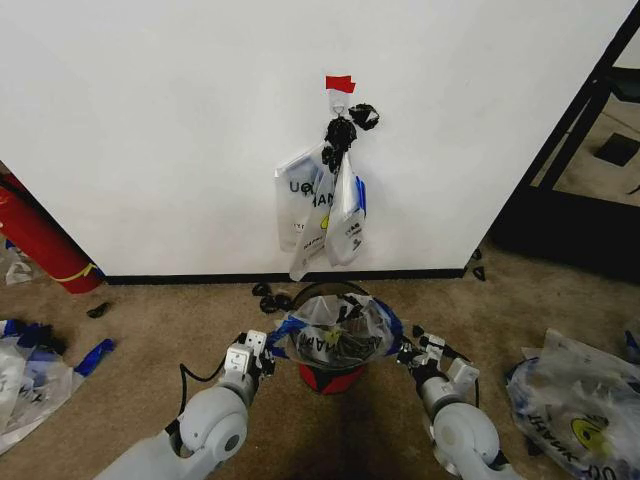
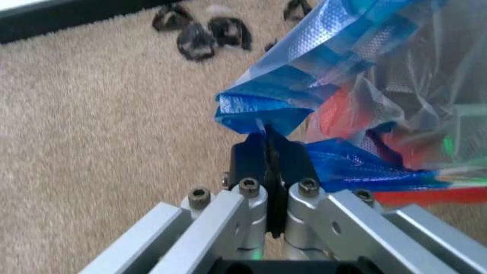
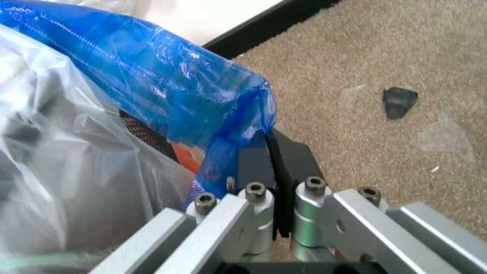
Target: Pick up the garbage bag from the wall and place it over the trash bin.
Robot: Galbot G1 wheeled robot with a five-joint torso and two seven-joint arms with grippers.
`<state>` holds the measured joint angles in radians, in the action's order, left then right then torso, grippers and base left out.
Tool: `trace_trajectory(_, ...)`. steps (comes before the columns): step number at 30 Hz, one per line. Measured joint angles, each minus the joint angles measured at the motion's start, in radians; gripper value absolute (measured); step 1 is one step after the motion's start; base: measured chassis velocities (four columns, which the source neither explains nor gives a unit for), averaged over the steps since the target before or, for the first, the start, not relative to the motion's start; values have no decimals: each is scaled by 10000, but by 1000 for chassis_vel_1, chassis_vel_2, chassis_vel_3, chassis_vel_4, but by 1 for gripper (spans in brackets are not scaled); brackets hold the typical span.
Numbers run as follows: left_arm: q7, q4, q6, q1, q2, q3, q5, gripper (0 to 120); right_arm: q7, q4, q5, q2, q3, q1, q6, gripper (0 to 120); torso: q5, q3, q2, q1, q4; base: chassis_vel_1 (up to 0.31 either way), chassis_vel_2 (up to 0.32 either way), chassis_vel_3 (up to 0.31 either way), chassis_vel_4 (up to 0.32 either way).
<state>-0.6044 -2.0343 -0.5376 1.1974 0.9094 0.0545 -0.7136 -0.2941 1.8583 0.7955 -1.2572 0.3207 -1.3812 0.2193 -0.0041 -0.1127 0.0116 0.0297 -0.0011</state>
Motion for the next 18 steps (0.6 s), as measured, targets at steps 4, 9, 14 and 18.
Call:
trace_trajectory(4, -21, -247, -12, 285, -24, -155, 81, 4, 46, 224, -201, 26, -21, -162, -19, 0, 0, 0, 0, 0, -1, 0, 0, 0, 0)
trace_trajectory(9, -49, -790, -133, 792, -256, -529, 287, 22, 153, 548, -508, 127, 6, -516, -116, 16, 0, 0, 0, 0, -1, 0, 0, 0, 0)
trace_trajectory(14, -38, -1524, -184, 1584, -380, -1054, 596, 43, 402, 965, -919, 203, 107, -1021, -357, 36, 1, 0, 0, 0, -1, 0, 0, 0, 0)
trace_trajectory(18, -36, -2015, -183, 2028, -397, -1301, 787, 54, 507, 1173, -1082, 209, 289, -1309, -531, 48, 1, 1, 0, 0, -1, 0, 0, 0, 0)
